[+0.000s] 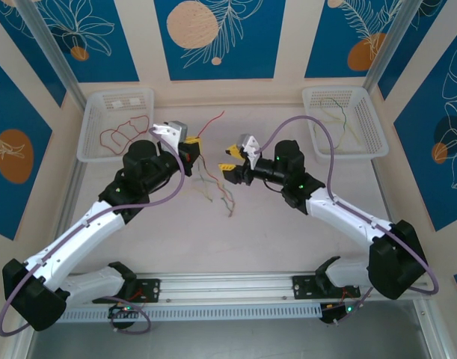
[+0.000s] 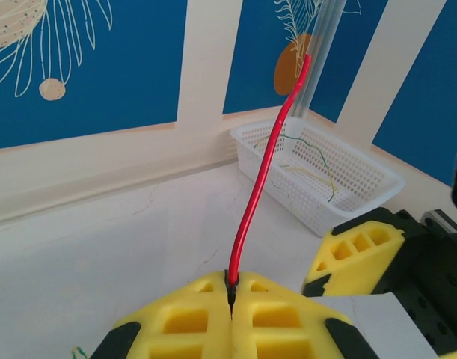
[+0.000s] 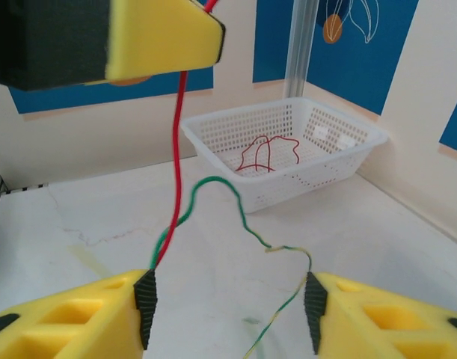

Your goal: Untangle the cables

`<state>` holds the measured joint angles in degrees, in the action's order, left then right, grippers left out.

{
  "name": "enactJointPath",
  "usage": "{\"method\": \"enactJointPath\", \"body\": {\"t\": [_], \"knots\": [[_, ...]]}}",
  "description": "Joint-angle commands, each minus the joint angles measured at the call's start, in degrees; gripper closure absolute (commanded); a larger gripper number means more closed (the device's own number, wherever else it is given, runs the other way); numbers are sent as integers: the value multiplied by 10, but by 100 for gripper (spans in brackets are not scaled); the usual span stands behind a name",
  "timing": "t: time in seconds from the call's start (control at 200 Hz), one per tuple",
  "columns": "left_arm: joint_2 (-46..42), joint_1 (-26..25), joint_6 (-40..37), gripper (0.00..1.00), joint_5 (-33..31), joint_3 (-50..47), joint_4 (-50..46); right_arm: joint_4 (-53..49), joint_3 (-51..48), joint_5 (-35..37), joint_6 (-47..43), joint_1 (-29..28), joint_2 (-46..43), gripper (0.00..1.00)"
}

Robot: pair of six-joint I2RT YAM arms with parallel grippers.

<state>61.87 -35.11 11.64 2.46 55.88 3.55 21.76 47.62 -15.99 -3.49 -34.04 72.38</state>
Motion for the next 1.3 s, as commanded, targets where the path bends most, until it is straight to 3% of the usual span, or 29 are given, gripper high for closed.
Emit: {"method": "enactJointPath", "body": {"t": [0.0, 0.1, 0.215, 0.37, 0.485, 0.62, 0.78, 0.96, 1.17, 1.295], "knots": [[-11, 1, -2, 100, 3, 4, 12, 36, -23, -32, 70, -3, -42, 41], [-5, 2, -16, 100, 26, 8, 17, 19, -28, -66, 96, -9, -60, 41], [-4, 1, -52, 100, 144, -5, 64, -37, -5, -13, 134, 1, -60, 38], [-4, 1, -79, 100, 246, -32, 130, -83, 46, 1, 317, 66, -26, 36], [-1, 1, -88, 100, 251, -47, 153, -120, 76, -32, 489, 112, 11, 37], [1, 1, -95, 100, 268, -63, 179, -86, 62, -102, 634, 144, 30, 37], [1, 1, -106, 100, 267, -65, 171, -204, 115, -169, 671, 128, 63, 36], [3, 0, -106, 100, 266, -67, 171, -216, 121, -216, 731, 100, 89, 34], [5, -1, -111, 100, 265, -68, 168, -171, 136, -225, 789, 56, 119, 33], [11, -3, -112, 100, 267, -67, 169, -75, 121, -211, 868, 36, 146, 32]]}}
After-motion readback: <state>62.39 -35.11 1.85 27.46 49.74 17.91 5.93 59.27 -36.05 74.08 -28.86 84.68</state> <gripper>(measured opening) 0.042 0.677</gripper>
